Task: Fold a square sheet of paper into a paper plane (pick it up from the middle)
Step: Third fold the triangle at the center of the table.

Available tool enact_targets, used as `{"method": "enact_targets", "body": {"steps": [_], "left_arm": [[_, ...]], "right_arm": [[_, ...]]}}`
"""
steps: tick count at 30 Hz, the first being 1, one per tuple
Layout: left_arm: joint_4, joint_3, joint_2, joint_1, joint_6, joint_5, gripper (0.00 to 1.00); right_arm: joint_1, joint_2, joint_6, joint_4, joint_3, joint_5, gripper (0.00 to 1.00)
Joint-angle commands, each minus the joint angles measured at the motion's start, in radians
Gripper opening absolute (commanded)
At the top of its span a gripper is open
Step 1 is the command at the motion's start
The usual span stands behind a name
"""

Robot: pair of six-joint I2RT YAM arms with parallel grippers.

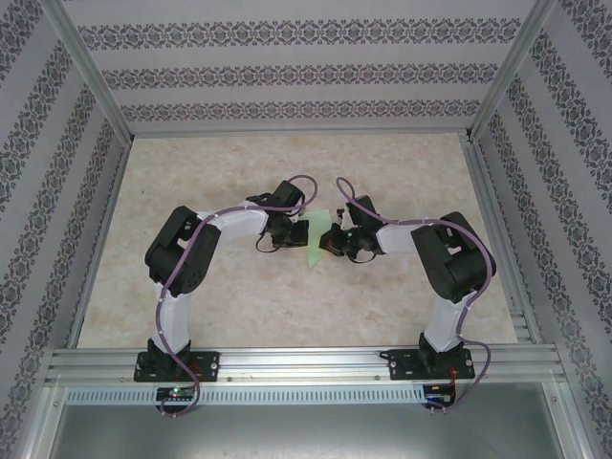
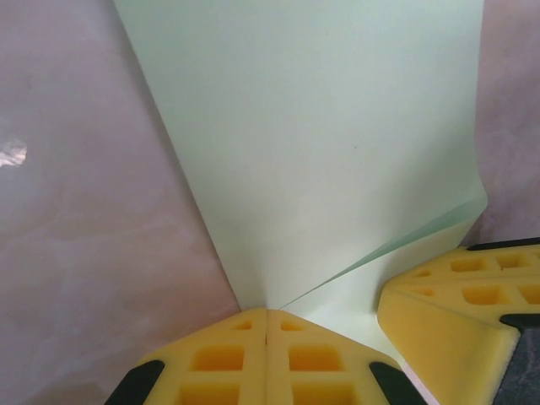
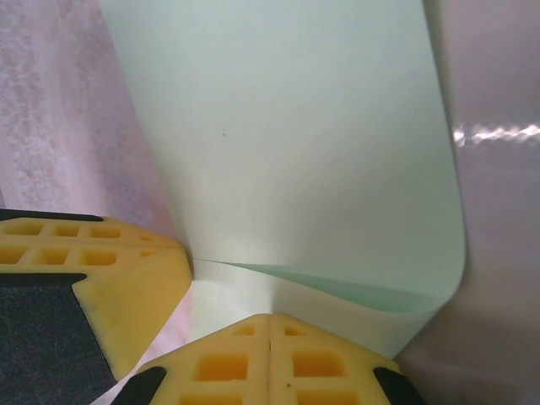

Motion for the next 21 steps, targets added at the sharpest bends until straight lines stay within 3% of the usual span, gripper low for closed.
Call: {"method": "enact_targets", "body": {"steps": [1, 8, 21], "left_arm": [[-0.024, 0.025, -0.042, -0.008, 0.028, 0.049, 0.02], [0.022, 0.013, -0.06, -0.029, 0.013, 0.114, 0.05], [-0.018, 0.012, 0.023, -0.039, 0.009, 0.065, 0.03]], "right_arm": [[-0.008, 0.034, -0.027, -0.05, -0.003, 0.049, 0.0], [-0.008, 0.032, -0.033, -0.062, 0.0, 0.058, 0.0], [-0.008, 0.026, -0.04, -0.064, 0.014, 0.044, 0.0]]}}
